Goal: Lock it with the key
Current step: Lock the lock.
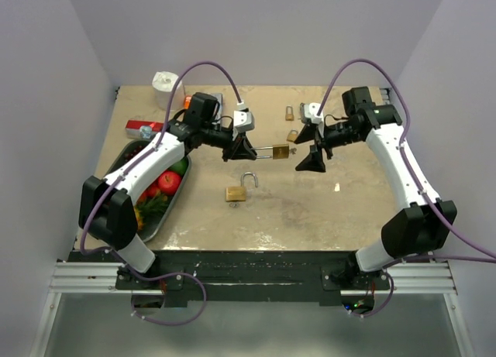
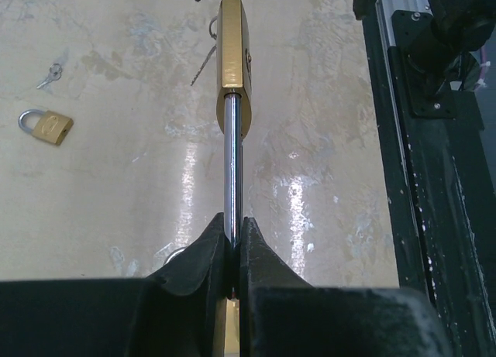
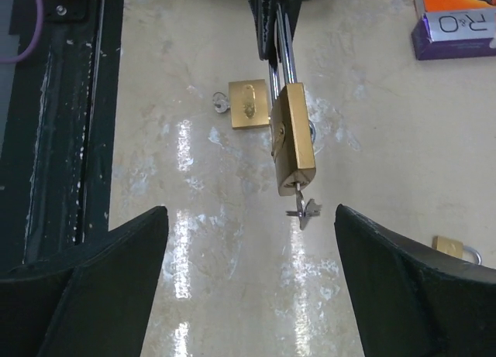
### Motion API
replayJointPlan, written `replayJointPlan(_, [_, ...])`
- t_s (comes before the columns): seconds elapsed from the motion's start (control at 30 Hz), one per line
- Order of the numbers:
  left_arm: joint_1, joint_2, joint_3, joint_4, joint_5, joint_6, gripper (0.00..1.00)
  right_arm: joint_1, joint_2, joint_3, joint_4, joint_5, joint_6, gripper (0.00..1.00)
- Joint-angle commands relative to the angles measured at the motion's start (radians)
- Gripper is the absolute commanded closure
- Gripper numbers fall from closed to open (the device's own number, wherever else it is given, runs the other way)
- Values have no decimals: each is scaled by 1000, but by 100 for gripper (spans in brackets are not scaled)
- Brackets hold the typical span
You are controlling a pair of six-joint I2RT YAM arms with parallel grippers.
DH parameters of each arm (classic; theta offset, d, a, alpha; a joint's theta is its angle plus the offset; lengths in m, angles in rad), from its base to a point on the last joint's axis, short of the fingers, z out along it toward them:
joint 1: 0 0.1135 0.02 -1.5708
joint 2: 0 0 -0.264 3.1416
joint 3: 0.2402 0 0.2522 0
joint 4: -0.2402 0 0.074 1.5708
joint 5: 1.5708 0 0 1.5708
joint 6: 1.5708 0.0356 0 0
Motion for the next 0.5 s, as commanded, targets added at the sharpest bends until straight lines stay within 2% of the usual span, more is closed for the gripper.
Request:
replayJointPlan(0.0, [3,-19,65,17,118,47,100,29,-27,-24,-7,-3,-97,15])
replayJointPlan(0.27, [3,-57,15,106,154,15,100,69,-36,-101,158,-56,-22,27])
replayJointPlan(0.47, [3,-62,4,167,174,-40,100,98,-65,-158,299,-68,82,43])
